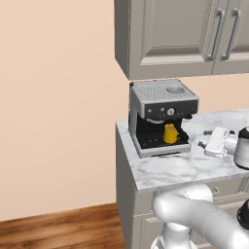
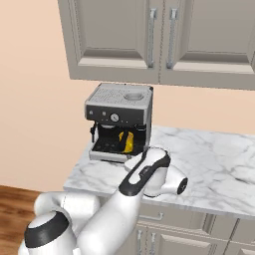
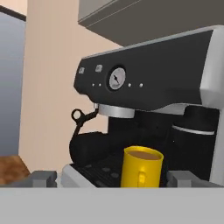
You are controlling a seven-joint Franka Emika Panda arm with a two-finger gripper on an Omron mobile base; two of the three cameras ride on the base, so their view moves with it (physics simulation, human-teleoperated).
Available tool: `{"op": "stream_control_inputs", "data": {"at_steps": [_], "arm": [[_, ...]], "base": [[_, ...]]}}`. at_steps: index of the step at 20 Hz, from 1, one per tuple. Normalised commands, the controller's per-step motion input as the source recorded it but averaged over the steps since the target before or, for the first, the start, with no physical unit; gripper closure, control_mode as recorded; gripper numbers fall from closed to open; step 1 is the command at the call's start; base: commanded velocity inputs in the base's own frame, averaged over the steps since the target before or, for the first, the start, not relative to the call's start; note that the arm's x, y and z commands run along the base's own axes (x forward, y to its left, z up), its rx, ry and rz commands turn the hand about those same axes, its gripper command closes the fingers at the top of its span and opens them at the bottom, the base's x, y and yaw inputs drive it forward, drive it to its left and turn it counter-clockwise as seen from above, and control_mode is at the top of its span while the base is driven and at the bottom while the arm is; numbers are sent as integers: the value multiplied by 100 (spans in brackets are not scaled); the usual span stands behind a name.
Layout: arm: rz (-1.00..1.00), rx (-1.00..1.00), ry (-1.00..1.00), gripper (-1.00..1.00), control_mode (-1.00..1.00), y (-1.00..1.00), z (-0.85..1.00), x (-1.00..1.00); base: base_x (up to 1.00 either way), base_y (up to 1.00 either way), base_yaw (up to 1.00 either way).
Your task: Pick up the brewed coffee from the coffee machine and place it next to the breakfast plate on the dining counter.
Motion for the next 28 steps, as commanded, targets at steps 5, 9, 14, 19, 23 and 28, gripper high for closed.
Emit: {"op": "stream_control_inputs", "data": {"at_steps": [5,9,14,19,23,28], "arm": [[2,0,-6,-100,-100,0,-45,34],[0,0,-6,-100,-100,1,-35,36],[0,0,-3,-100,-100,9,-17,30],[0,0,-2,-100,-100,23,-3,19],[2,0,0,-100,-100,39,-1,4],[1,0,0,-100,-100,24,0,17]], "base": [[0,0,0],[0,0,0],[0,0,0],[0,0,0],[0,0,0],[0,0,0]]}}
